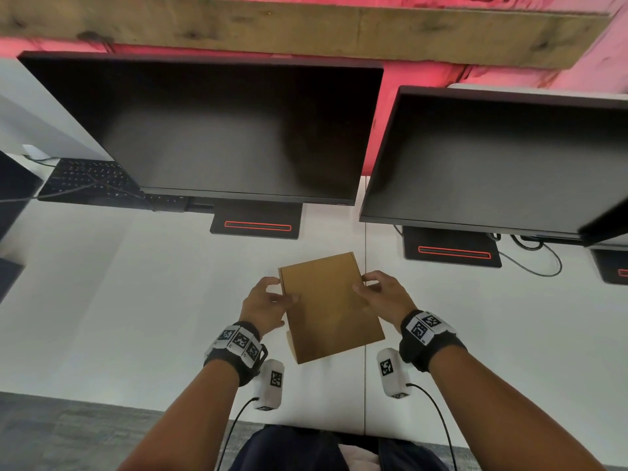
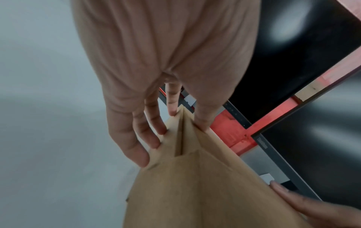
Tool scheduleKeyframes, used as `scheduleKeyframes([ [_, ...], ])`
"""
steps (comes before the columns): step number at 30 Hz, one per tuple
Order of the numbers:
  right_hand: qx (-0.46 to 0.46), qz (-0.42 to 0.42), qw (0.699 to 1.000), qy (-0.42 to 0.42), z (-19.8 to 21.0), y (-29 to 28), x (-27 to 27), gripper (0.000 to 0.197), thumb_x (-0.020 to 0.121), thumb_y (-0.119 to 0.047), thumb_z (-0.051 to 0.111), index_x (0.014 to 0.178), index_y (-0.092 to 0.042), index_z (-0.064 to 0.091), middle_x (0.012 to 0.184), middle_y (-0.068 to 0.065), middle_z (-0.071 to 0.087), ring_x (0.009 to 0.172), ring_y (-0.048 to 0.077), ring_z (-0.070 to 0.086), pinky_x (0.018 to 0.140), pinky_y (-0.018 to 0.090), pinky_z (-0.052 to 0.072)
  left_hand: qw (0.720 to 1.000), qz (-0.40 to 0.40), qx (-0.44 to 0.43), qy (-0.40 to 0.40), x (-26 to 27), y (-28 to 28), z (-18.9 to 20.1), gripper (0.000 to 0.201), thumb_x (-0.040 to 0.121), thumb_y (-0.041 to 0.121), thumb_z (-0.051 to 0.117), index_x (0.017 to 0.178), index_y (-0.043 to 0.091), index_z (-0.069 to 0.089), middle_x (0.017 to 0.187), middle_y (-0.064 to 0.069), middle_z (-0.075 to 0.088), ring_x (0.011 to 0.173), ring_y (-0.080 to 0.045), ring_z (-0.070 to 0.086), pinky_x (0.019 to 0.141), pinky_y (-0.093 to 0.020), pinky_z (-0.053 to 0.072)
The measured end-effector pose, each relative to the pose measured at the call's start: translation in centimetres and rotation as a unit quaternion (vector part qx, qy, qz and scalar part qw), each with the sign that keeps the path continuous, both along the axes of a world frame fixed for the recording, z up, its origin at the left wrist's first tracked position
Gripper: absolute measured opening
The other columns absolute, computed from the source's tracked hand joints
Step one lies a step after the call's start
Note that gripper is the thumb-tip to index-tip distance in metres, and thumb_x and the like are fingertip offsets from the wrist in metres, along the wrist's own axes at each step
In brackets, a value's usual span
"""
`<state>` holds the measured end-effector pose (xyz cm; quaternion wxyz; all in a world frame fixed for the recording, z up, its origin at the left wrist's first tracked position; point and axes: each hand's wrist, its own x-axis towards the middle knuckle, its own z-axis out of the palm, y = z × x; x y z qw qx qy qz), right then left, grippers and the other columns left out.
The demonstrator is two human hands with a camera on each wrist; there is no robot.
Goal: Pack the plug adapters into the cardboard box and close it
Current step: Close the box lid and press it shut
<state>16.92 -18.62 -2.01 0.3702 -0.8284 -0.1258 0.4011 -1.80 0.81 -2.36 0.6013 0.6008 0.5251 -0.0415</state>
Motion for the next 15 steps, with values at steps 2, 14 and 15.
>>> scheduleKeyframes([
  [2, -0.002, -0.028, 0.999, 0.032, -0.2, 0.2, 0.2, 0.036, 0.088, -0.045, 0.071, 0.117, -0.025, 0.062, 0.111, 0.005, 0.07, 0.09, 0.021, 0.073, 0.077, 0.038, 0.063, 0.999, 0.013, -0.028, -0.008, 0.3, 0.1, 0.2, 0.052, 0.095, 0.019, 0.079, 0.141, 0.022, 0.055, 0.11, -0.008, 0.072, 0.113, -0.03, 0.07, 0.073, -0.042, 0.064],
  [14, -0.019, -0.145, 0.984, 0.106, -0.8, 0.2, 0.6, 0.012, 0.086, -0.023, 0.077, 0.093, -0.018, 0.069, 0.105, 0.008, 0.075, 0.098, 0.027, 0.071, 0.068, 0.035, 0.061, 0.997, -0.059, 0.042, 0.015, 2.0, 0.2, -0.8, 0.07, 0.089, 0.019, 0.062, 0.158, 0.023, 0.053, 0.107, -0.004, 0.076, 0.113, -0.037, 0.074, 0.095, -0.051, 0.066],
  [15, -0.016, -0.145, 0.983, 0.109, -0.9, 0.1, 0.5, 0.013, 0.087, -0.025, 0.076, 0.095, -0.017, 0.069, 0.105, 0.007, 0.074, 0.097, 0.027, 0.071, 0.069, 0.036, 0.061, 0.996, -0.072, 0.055, 0.017, 2.1, 0.3, -1.0, 0.067, 0.09, 0.02, 0.06, 0.156, 0.024, 0.055, 0.104, -0.003, 0.075, 0.114, -0.038, 0.073, 0.096, -0.051, 0.065],
])
